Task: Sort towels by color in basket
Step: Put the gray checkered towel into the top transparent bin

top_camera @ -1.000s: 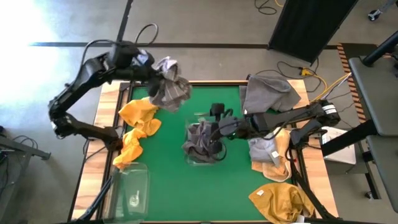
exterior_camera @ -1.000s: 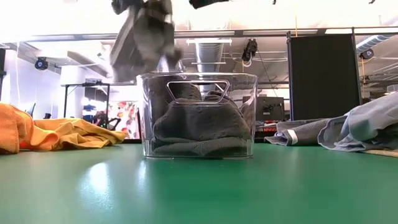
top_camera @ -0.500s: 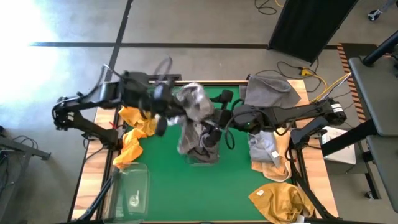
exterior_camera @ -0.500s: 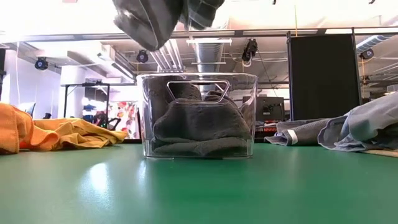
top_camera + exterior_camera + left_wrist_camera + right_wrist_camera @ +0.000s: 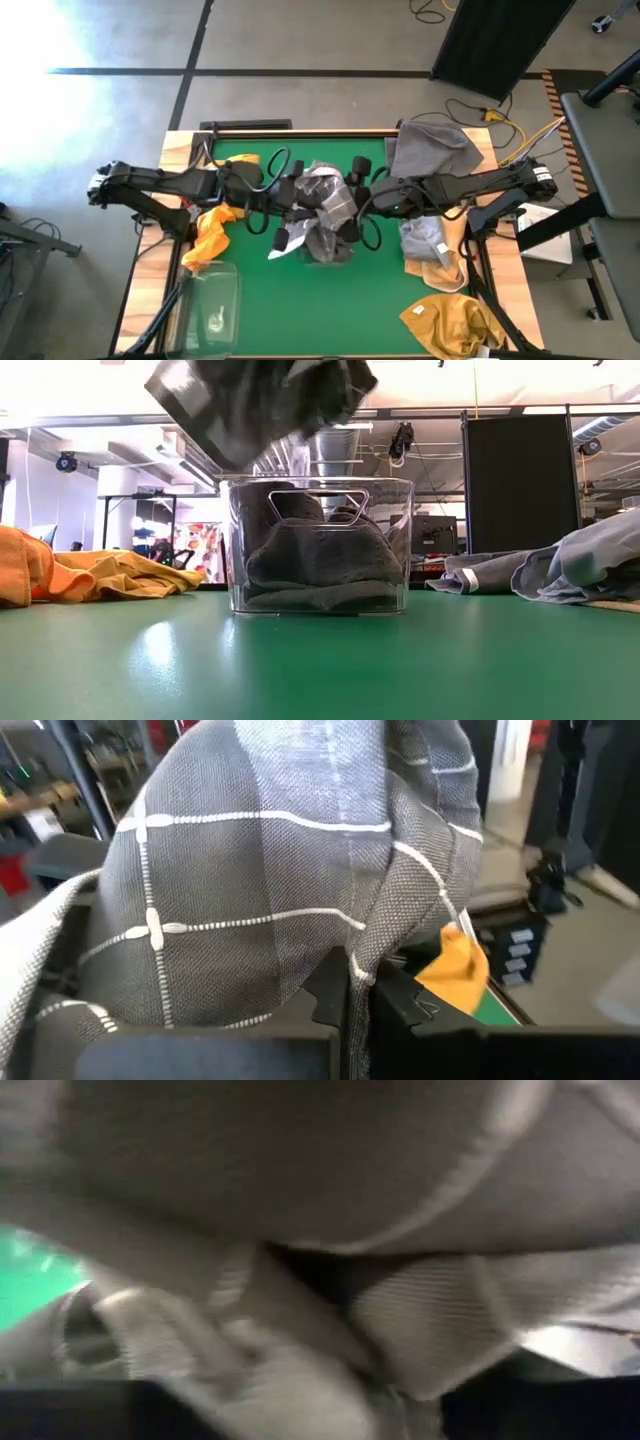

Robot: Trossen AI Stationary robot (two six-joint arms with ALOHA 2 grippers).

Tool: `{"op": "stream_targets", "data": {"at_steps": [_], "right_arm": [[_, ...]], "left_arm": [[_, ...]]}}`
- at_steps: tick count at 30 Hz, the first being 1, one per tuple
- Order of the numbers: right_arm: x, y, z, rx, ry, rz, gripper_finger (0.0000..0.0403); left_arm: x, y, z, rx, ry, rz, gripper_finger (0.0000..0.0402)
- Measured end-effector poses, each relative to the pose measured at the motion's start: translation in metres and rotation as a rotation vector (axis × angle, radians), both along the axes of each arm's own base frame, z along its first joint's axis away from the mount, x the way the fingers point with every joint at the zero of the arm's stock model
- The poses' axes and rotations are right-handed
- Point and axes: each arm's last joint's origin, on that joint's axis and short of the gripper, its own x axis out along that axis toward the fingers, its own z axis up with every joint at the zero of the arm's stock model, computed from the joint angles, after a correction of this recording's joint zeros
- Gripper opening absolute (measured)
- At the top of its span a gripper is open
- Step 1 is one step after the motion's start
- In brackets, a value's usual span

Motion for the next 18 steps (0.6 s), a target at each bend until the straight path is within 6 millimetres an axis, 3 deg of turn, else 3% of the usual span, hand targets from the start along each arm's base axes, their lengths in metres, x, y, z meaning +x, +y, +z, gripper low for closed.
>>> {"op": "stream_targets", "data": {"at_steps": [4, 6, 14, 18], "right_arm": [[-0.005, -0.001, -0.011, 0.007, 0.118, -0.015, 0.006], [-0.008, -0.002, -0.016, 0.021, 0.167, -0.031, 0.0024], [-0.018, -0.017, -0.028, 0.038, 0.335, -0.105, 0.001], [-0.019, -0.029, -0.019, 0.022, 0.337, -0.14, 0.0009]], "left_arm": [[-0.007, 0.01, -0.032, -0.006, -0.067, 0.031, 0.0003], [-0.01, 0.016, -0.045, -0.02, -0.074, 0.053, 0.001], [-0.016, 0.036, -0.093, -0.053, 0.157, 0.237, 0.0077], [-0.022, 0.038, -0.106, -0.017, 0.327, 0.298, 0.0127]]}}
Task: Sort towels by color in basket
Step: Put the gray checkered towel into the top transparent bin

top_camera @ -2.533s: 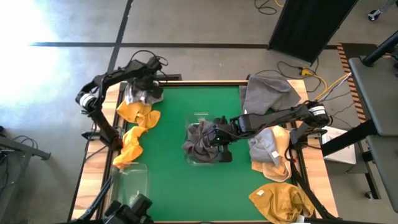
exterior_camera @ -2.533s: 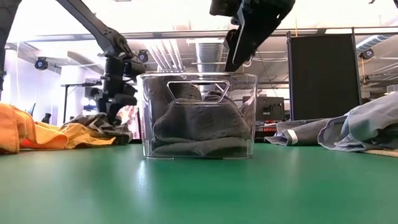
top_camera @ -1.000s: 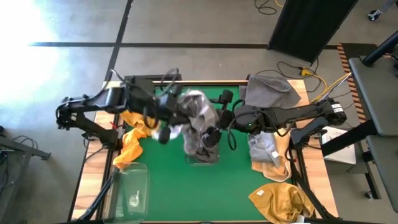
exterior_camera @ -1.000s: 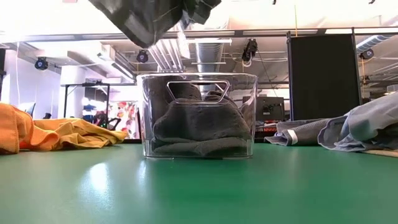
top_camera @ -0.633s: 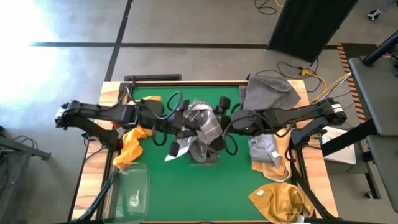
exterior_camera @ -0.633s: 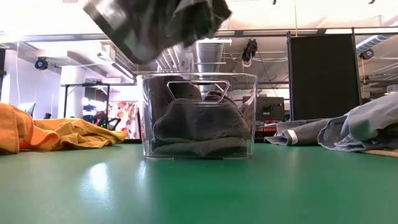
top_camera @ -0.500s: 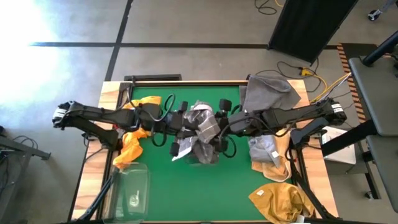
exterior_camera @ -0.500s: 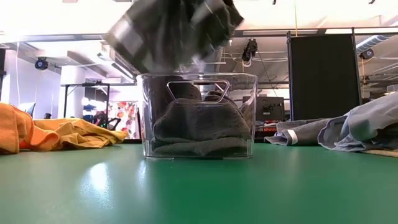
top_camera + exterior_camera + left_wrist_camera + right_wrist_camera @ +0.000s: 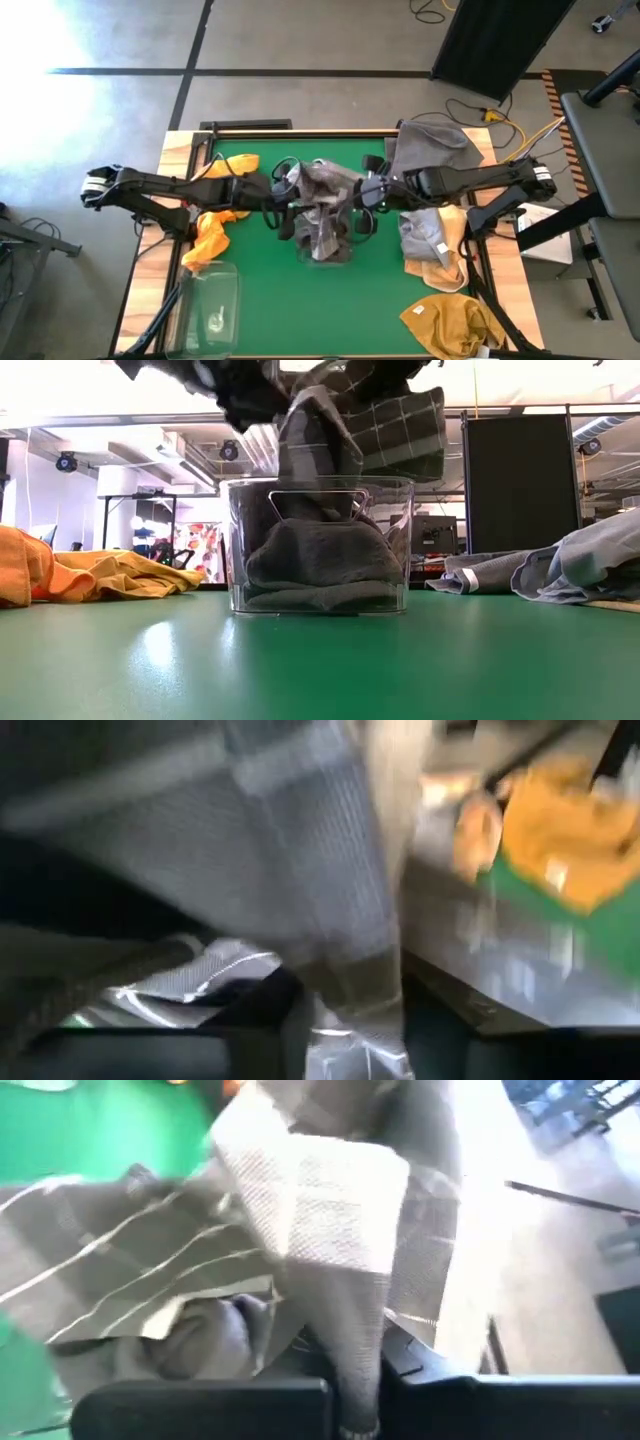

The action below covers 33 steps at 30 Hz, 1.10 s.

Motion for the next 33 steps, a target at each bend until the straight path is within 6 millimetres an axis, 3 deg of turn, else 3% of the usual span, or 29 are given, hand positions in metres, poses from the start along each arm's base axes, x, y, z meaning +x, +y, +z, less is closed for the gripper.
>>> {"op": "stream_targets", "data": {"at_steps": [5, 9, 14, 20, 24, 29, 33], "right_arm": [[-0.009, -0.011, 0.02, -0.09, 0.106, 0.061, 0.0009], [-0.022, -0.012, 0.041, -0.163, 0.212, 0.152, 0.0009], [-0.037, -0.012, 0.075, -0.192, 0.213, 0.209, 0.0009], [-0.034, -0.004, 0.092, 0.022, 0.049, 0.556, 0.0009], [-0.008, -0.001, 0.065, 0.074, 0.047, 0.641, 0.0009], [0.038, -0.005, 0.004, 0.127, 0.179, 0.612, 0.0009], [0.074, -0.021, -0.047, 0.23, 0.278, 0.472, 0.0009]], "left_arm": [[-0.014, -0.001, -0.008, -0.067, 0.261, 0.044, 0.0166], [-0.031, -0.006, -0.01, -0.132, 0.358, 0.082, 0.0172], [-0.054, -0.02, -0.005, -0.165, 0.317, 0.096, 0.0173], [-0.083, -0.042, -0.007, -0.138, 0.07, 0.102, 0.0173], [-0.094, -0.053, -0.016, -0.184, -0.123, 0.035, 0.0173], [-0.102, -0.062, -0.031, -0.201, -0.253, -0.044, 0.0173], [-0.104, -0.062, -0.038, -0.209, -0.222, -0.045, 0.0173]]}}
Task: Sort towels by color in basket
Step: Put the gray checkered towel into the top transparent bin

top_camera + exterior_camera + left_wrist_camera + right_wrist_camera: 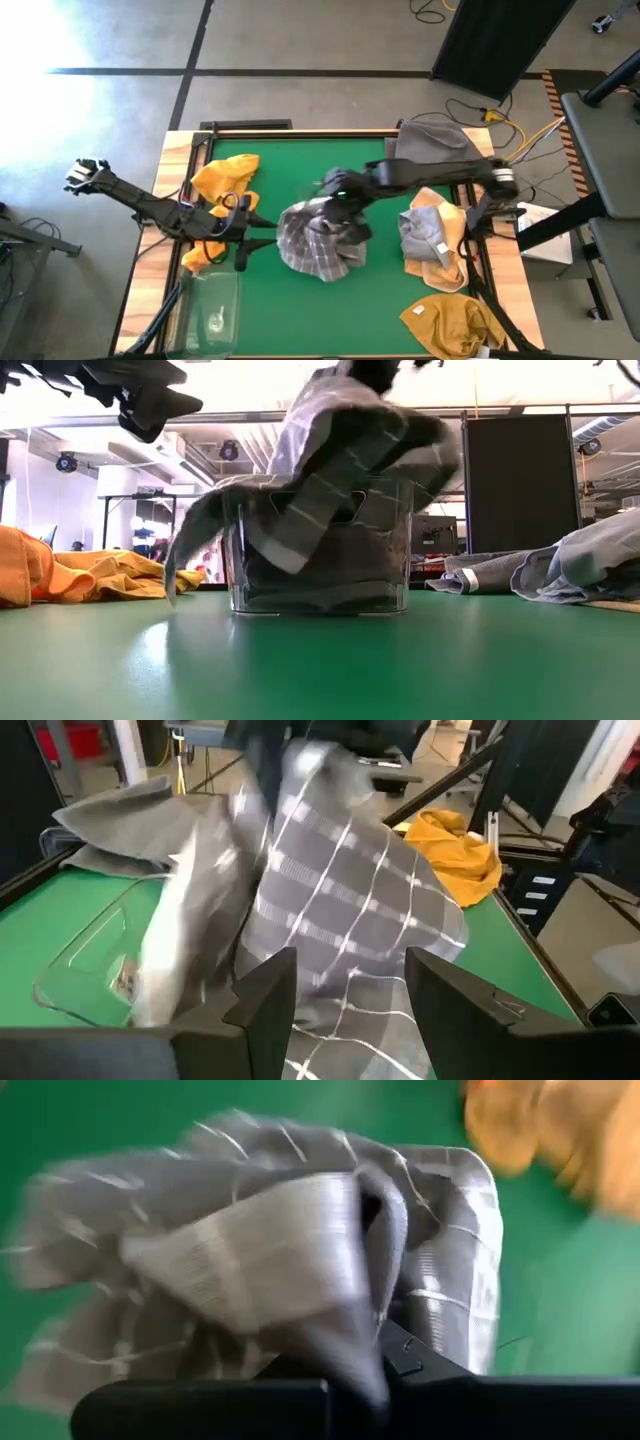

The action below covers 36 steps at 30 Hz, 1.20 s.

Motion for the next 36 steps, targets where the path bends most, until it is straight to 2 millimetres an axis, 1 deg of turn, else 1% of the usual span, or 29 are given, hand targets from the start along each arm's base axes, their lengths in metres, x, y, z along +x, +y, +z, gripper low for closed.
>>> {"op": "stream_targets", "data": {"at_steps": [2, 5, 8, 10, 13, 16, 18, 20, 25, 29, 31, 33, 36], "right_arm": [[0.015, -0.013, -0.022, -0.016, 0.044, -0.101, 0.0009], [0.033, -0.039, -0.055, -0.04, 0.106, -0.266, 0.0009], [0.042, -0.062, -0.089, -0.014, 0.188, -0.386, 0.0009], [0.043, -0.071, -0.106, -0.011, 0.24, -0.415, 0.0013], [0.045, -0.075, -0.118, -0.011, 0.272, -0.423, 0.0032], [0.045, -0.075, -0.119, -0.017, 0.277, -0.424, 0.007], [0.042, -0.074, -0.111, -0.036, 0.27, -0.424, 0.0104], [0.037, -0.069, -0.095, -0.076, 0.248, -0.429, 0.0139], [0.017, -0.055, -0.03, -0.2, 0.127, -0.424, 0.0217], [-0.002, -0.04, 0.017, -0.189, -0.024, -0.395, 0.0258], [-0.012, -0.032, 0.035, -0.163, -0.088, -0.391, 0.0272], [-0.019, -0.024, 0.049, -0.079, -0.14, -0.356, 0.0281], [-0.022, -0.008, 0.052, 0.13, -0.151, -0.214, 0.0285]], "left_arm": [[0.0, 0.0, 0.001, -0.002, 0.016, 0.002, 0.0173], [-0.001, 0.0, 0.005, 0.011, 0.064, 0.001, 0.0173], [-0.003, -0.002, 0.01, 0.027, 0.134, -0.005, 0.0173], [-0.005, -0.002, 0.012, 0.031, 0.171, -0.006, 0.0173], [-0.008, -0.002, 0.011, 0.023, 0.208, 0.023, 0.0173], [-0.01, -0.001, 0.005, 0.003, 0.227, 0.047, 0.0173], [-0.011, 0.0, 0.0, -0.008, 0.238, 0.071, 0.0173], [-0.011, 0.001, -0.003, -0.012, 0.241, 0.095, 0.0173], [-0.009, 0.001, -0.004, 0.013, 0.234, 0.145, 0.0173], [-0.008, 0.001, -0.005, 0.023, 0.235, 0.163, 0.0173], [-0.007, 0.001, -0.005, 0.021, 0.233, 0.163, 0.0173], [-0.007, 0.001, -0.005, 0.02, 0.231, 0.163, 0.0173], [-0.007, 0.001, -0.005, 0.019, 0.228, 0.163, 0.0173]]}}
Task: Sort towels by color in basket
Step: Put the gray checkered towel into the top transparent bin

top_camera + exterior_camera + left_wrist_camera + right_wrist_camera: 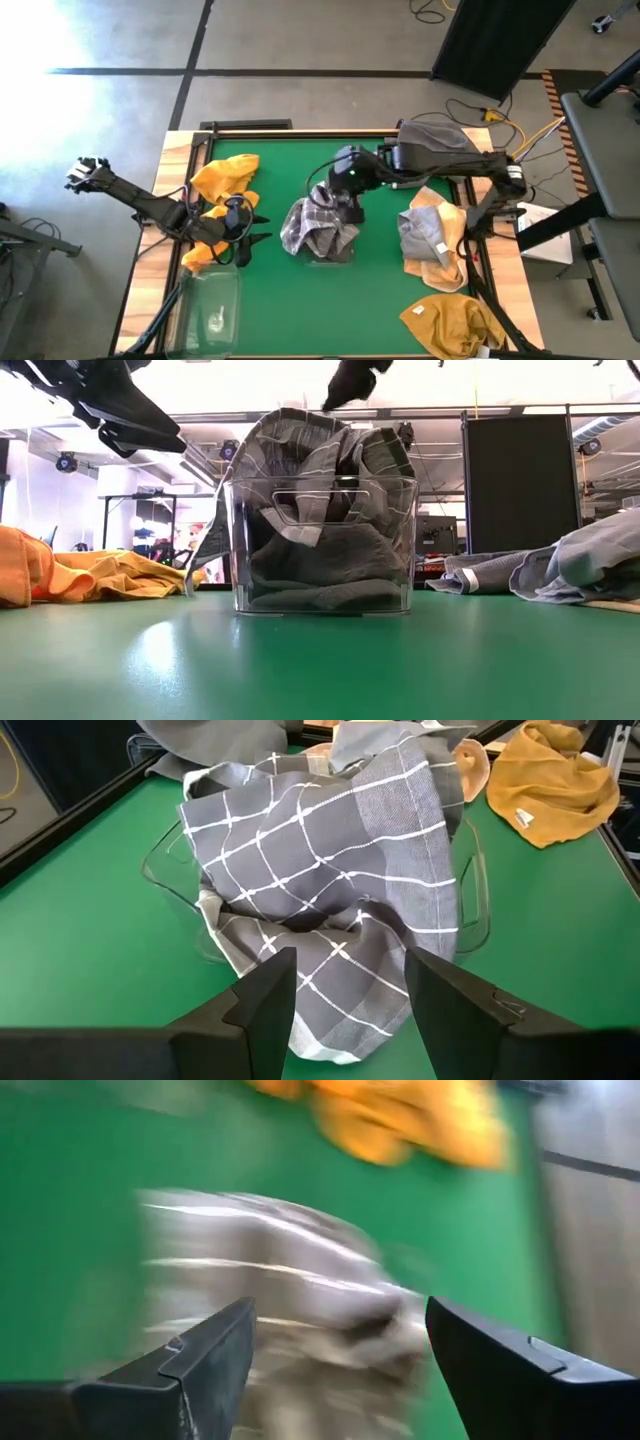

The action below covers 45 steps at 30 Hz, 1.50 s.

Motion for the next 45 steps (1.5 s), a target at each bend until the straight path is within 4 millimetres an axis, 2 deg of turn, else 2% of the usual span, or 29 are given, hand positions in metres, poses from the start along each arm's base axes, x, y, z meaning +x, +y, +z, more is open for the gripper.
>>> {"op": "stream_targets", "data": {"at_steps": [2, 4, 7, 9, 12, 16, 21, 25, 28, 31, 35, 38, 42, 45], "right_arm": [[0.004, 0.013, -0.006, 0.106, -0.01, 0.107, 0.0283], [0.01, 0.024, -0.017, 0.131, -0.026, 0.172, 0.0277], [0.02, 0.035, -0.044, 0.114, 0.002, 0.215, 0.0267], [0.028, 0.036, -0.065, 0.097, 0.044, 0.197, 0.0261], [0.041, 0.027, -0.093, -0.034, 0.114, 0.056, 0.0253], [0.056, 0.002, -0.134, -0.219, 0.213, -0.129, 0.0249], [0.069, -0.027, -0.194, -0.194, 0.34, -0.247, 0.0254], [0.072, -0.035, -0.214, -0.198, 0.384, -0.25, 0.0262], [0.071, -0.031, -0.203, -0.222, 0.372, -0.215, 0.0267], [0.063, -0.022, -0.176, -0.243, 0.376, -0.175, 0.0271], [0.045, -0.007, -0.108, -0.244, 0.248, -0.147, 0.0271], [0.025, 0.001, -0.065, -0.224, 0.148, -0.158, 0.027], [-0.004, 0.006, -0.035, -0.196, 0.111, -0.182, 0.0274], [-0.029, 0.006, -0.027, -0.17, 0.151, -0.217, 0.0278]], "left_arm": [[0.0, 0.0, 0.0, -0.003, -0.002, -0.001, 0.0173], [0.001, -0.001, 0.0, -0.007, -0.008, -0.002, 0.0173], [0.005, -0.005, -0.002, -0.02, -0.032, -0.014, 0.0173], [0.006, -0.01, -0.004, -0.023, -0.031, -0.032, 0.0173], [0.005, -0.018, -0.008, -0.022, -0.026, -0.072, 0.0173], [0.003, -0.029, -0.008, -0.037, -0.035, -0.119, 0.0173], [-0.001, -0.037, -0.008, -0.056, -0.045, -0.138, 0.0173], [-0.002, -0.039, -0.009, -0.062, -0.044, -0.143, 0.0173], [-0.002, -0.039, -0.01, -0.06, -0.039, -0.14, 0.0173], [-0.001, -0.039, -0.011, -0.045, -0.042, -0.117, 0.0173], [0.001, -0.037, -0.016, -0.038, -0.046, -0.032, 0.0173], [0.005, -0.035, -0.027, -0.078, -0.018, -0.045, 0.0173], [0.015, -0.031, -0.036, -0.111, -0.018, -0.035, 0.0173], [0.023, -0.025, -0.043, -0.135, 0.019, -0.005, 0.0173]]}}
